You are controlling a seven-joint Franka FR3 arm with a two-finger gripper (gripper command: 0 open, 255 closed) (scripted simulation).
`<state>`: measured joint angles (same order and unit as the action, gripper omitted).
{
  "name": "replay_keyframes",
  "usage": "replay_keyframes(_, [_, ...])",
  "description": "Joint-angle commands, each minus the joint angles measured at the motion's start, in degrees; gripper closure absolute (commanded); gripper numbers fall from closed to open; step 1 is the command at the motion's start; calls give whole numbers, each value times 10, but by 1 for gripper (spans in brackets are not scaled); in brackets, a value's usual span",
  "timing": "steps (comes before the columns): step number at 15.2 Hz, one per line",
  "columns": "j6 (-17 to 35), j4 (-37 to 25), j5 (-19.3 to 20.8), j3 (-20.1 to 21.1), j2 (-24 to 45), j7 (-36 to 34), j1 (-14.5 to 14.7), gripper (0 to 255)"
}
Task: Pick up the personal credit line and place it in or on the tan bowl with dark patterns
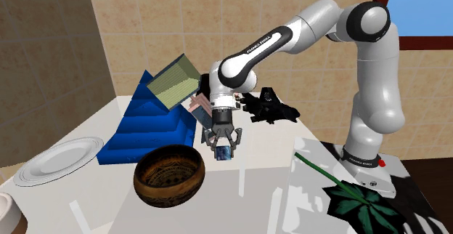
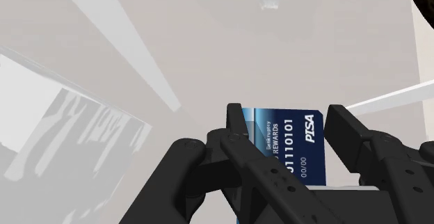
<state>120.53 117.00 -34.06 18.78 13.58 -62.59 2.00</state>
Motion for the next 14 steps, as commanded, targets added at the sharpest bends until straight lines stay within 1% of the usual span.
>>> replay_keyframes(1, [-12, -4, 1, 0, -9, -6, -1, 255])
replay_keyframes(14, [-92, -44, 9, -2, -57, -46, -8, 255])
